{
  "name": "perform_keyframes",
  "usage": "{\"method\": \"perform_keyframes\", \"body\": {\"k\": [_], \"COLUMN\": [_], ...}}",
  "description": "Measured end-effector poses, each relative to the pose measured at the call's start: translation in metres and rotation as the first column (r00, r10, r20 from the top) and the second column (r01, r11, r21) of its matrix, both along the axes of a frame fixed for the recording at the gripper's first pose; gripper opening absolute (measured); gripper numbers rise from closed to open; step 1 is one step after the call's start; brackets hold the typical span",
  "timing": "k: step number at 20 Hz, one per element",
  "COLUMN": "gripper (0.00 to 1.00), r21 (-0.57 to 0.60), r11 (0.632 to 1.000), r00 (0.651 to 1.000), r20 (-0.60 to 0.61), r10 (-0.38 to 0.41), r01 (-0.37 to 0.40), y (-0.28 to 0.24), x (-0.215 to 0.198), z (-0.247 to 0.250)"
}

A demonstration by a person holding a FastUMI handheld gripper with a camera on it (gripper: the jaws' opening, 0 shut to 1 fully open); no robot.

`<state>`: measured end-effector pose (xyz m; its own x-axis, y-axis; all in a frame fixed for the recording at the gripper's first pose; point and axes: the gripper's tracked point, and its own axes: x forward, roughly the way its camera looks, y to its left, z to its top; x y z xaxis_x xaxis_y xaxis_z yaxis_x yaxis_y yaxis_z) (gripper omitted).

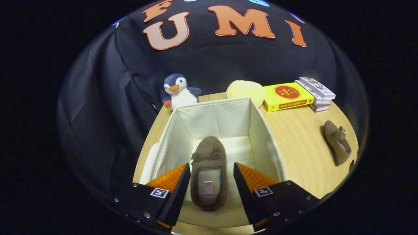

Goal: Open the storage box then place both shoes into the box .Put the left shoe in first, then the right shoe, with the right side of both shoes facing outward in a uniform manner.

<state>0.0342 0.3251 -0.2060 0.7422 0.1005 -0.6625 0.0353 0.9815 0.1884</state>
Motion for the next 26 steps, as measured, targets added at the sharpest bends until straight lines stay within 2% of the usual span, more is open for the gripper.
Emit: {"method": "perform_keyframes", "body": {"k": [1,3,5,10,14,21,26], "gripper": [0.89,0.99,0.97,0.98,0.99,0.98,0.98], "r21": [0.003,0.025,0.080,0.111,0.070,-0.036,-0.115], "r11": [1.000,1.000,0.997,0.993,0.991,0.969,0.957], "r00": [1.000,0.999,0.999,0.993,0.986,0.967,0.964], "r20": [0.013,0.036,0.048,0.098,0.116,0.085,0.044], "r10": [-0.004,-0.002,-0.007,-0.059,-0.123,-0.242,-0.263], "r01": [0.004,0.001,0.003,0.048,0.116,0.245,0.267], "y": [-0.009,-0.023,-0.037,-0.100,-0.181,-0.349,-0.431], "x": [-0.002,-0.005,-0.009,-0.009,-0.012,-0.034,-0.044], "z": [0.005,0.015,0.025,0.048,0.045,0.011,-0.023]}}
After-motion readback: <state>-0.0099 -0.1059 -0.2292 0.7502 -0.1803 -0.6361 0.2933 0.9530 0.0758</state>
